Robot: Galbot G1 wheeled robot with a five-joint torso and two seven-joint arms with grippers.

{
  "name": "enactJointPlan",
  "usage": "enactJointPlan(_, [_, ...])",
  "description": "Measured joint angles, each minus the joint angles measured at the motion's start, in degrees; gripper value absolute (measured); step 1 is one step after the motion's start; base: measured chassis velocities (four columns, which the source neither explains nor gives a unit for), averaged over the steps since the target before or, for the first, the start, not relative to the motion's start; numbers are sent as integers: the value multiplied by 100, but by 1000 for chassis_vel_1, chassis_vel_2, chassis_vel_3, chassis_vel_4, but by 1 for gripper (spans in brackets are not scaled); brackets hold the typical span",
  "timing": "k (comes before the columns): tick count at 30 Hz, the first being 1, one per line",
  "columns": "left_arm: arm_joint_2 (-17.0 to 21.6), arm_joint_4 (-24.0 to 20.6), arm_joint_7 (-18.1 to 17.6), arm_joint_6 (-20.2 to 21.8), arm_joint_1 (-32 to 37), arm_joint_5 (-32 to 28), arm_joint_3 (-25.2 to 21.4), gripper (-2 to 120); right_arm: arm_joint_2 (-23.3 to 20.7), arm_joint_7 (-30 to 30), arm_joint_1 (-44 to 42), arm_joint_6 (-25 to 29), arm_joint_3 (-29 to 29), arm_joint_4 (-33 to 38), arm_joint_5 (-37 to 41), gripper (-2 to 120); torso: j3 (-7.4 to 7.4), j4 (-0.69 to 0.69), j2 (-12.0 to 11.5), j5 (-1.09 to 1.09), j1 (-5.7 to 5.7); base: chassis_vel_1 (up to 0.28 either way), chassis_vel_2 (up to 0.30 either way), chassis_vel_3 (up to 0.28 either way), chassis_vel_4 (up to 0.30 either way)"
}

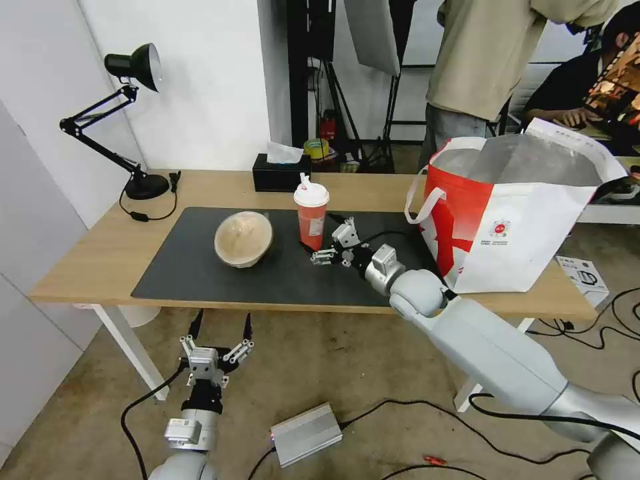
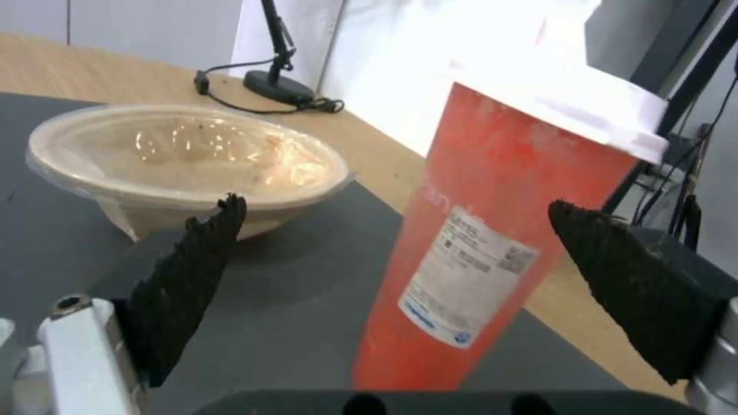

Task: Pick up the trash from the table and place it into the takeout bag.

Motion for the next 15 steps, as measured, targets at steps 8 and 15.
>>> enactJointPlan(8, [-3,46,5,-3,-13,0,12,100,155,-1,62,51,13,-265,-10,100,0,0,0,0,0,0,0,0,0])
enactJointPlan(15, [2,72,8,-7,-38,0,11,100,249,-34,121,186,42,-548,-33,100,0,-1,0,0,0,0,0,0,0])
